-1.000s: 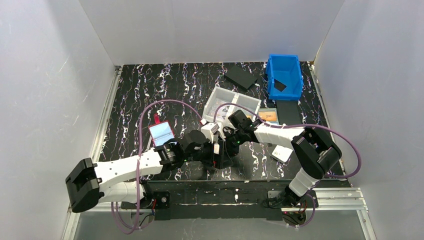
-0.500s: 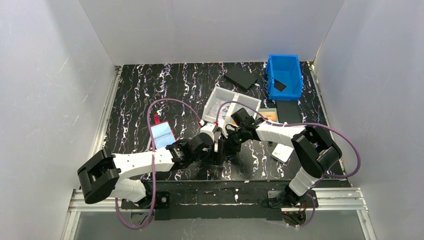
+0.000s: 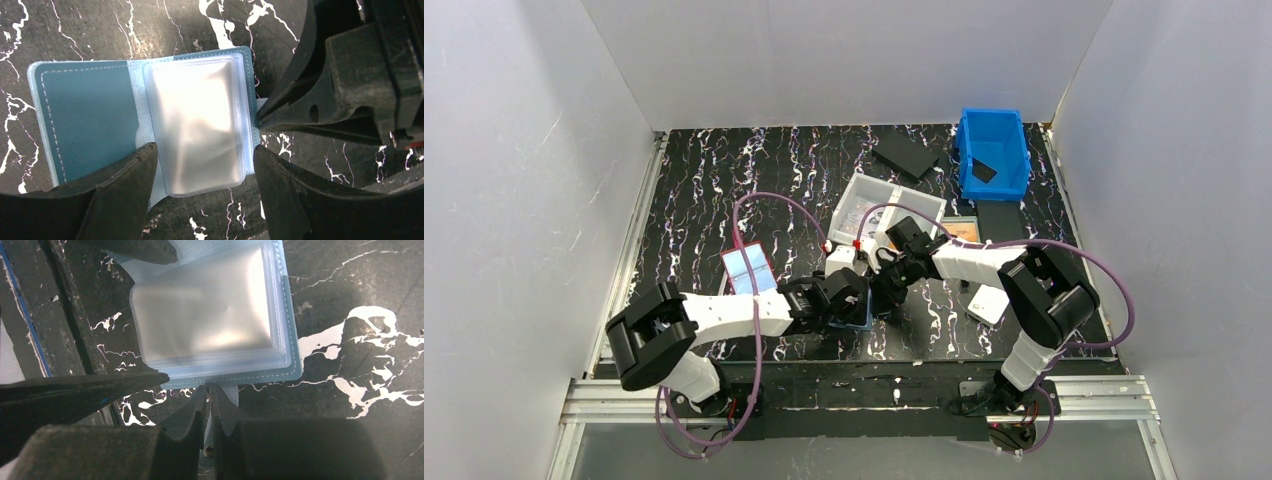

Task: Take the credit cards out of the card holder
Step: Open the card holder at the center of the board.

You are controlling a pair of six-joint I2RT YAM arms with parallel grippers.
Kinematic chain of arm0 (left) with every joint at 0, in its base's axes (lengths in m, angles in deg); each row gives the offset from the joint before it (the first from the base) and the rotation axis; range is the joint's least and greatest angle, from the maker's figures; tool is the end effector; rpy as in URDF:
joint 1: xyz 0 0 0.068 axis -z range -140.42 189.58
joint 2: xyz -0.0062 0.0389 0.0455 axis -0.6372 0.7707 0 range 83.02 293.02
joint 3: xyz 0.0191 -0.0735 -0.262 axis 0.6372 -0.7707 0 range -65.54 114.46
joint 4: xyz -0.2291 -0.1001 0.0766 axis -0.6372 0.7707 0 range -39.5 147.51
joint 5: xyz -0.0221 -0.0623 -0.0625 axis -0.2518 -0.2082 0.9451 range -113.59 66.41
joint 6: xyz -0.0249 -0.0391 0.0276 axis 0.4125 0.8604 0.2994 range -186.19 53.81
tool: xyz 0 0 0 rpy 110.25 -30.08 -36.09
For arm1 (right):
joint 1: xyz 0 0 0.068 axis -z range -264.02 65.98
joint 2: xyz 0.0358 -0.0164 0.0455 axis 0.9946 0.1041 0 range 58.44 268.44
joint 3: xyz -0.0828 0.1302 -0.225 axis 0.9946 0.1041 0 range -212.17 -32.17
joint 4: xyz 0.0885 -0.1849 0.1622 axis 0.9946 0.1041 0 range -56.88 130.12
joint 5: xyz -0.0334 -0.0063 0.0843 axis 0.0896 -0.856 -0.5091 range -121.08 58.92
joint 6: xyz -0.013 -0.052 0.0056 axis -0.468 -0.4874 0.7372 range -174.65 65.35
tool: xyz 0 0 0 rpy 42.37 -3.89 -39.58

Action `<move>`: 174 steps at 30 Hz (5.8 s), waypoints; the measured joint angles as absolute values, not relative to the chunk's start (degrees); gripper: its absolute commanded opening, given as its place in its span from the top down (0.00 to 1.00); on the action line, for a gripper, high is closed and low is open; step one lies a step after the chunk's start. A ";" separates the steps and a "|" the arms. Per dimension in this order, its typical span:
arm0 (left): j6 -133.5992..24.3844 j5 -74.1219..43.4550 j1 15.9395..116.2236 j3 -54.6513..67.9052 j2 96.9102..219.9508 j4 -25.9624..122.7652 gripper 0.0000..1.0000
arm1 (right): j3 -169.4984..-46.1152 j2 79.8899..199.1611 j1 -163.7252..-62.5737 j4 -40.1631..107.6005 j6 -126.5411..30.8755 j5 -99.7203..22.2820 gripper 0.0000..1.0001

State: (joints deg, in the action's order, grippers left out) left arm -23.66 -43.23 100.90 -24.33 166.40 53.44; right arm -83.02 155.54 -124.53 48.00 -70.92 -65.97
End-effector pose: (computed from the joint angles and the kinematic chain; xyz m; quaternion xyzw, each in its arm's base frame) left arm 0.1485 -0.2465 0.1795 0.0844 0.9091 -0.1990 0.3561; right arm 0.2264 0.2202 0.1497 -0.5050 0.7773 0.3338 0.1716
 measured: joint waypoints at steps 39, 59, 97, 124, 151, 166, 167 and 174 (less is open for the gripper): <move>-13.57 -49.18 103.09 -29.29 165.26 51.39 0.58 | -83.50 159.17 -121.61 44.78 -62.18 -71.33 0.88; -4.58 -39.76 97.16 -46.67 146.33 42.04 0.48 | -83.85 159.87 -122.28 43.65 -62.13 -72.20 0.88; -2.24 -31.71 91.02 -58.14 131.67 38.95 0.77 | -84.27 158.56 -121.91 49.94 -71.60 -83.66 0.67; -9.28 -20.94 87.24 -42.60 167.01 20.86 0.82 | -85.27 156.20 -120.03 51.14 -70.94 -81.34 0.57; -11.69 -30.62 84.66 -41.40 143.71 50.80 0.61 | -85.27 157.10 -119.38 47.65 -64.63 -74.78 0.55; -15.75 -13.46 86.63 -33.49 159.84 37.47 0.60 | -85.27 157.21 -115.53 48.11 -65.11 -77.71 0.53; -15.77 -13.44 86.69 -33.38 160.58 37.21 0.60 | -85.27 157.27 -115.53 48.11 -65.08 -77.71 0.53; -16.34 -14.27 86.96 -33.97 154.29 37.34 0.59 | -85.27 158.89 -115.53 48.04 -63.84 -77.73 0.57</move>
State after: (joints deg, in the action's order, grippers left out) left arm -16.34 -14.27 86.96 -33.97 154.29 37.34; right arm -85.27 158.89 -115.53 48.04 -63.84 -77.73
